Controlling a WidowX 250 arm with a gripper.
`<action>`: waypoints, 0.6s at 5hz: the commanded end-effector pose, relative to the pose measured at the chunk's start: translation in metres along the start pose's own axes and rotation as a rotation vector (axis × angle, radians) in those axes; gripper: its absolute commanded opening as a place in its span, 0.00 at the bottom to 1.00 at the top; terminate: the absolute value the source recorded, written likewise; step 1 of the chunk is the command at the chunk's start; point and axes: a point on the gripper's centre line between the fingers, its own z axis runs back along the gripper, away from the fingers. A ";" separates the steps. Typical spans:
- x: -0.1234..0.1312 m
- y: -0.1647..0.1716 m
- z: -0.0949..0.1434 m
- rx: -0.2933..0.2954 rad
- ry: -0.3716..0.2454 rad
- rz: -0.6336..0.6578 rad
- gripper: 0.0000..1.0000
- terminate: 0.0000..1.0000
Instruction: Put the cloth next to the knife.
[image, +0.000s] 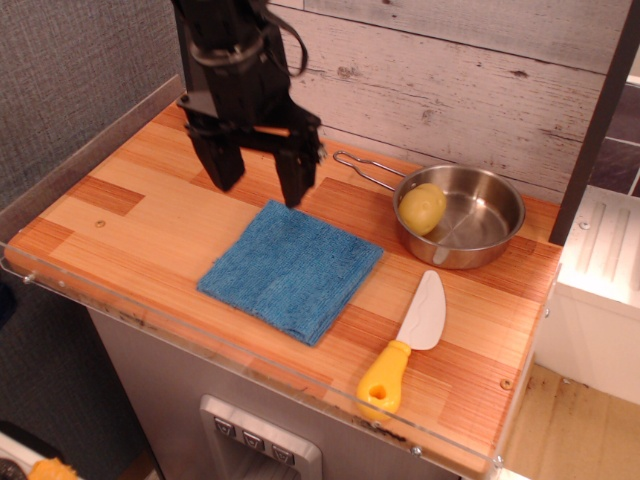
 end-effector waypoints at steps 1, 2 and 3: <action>0.007 0.013 0.028 0.015 -0.045 -0.005 1.00 0.00; 0.008 0.014 0.030 0.046 -0.042 -0.006 1.00 0.00; 0.008 0.016 0.028 0.063 -0.039 -0.008 1.00 0.00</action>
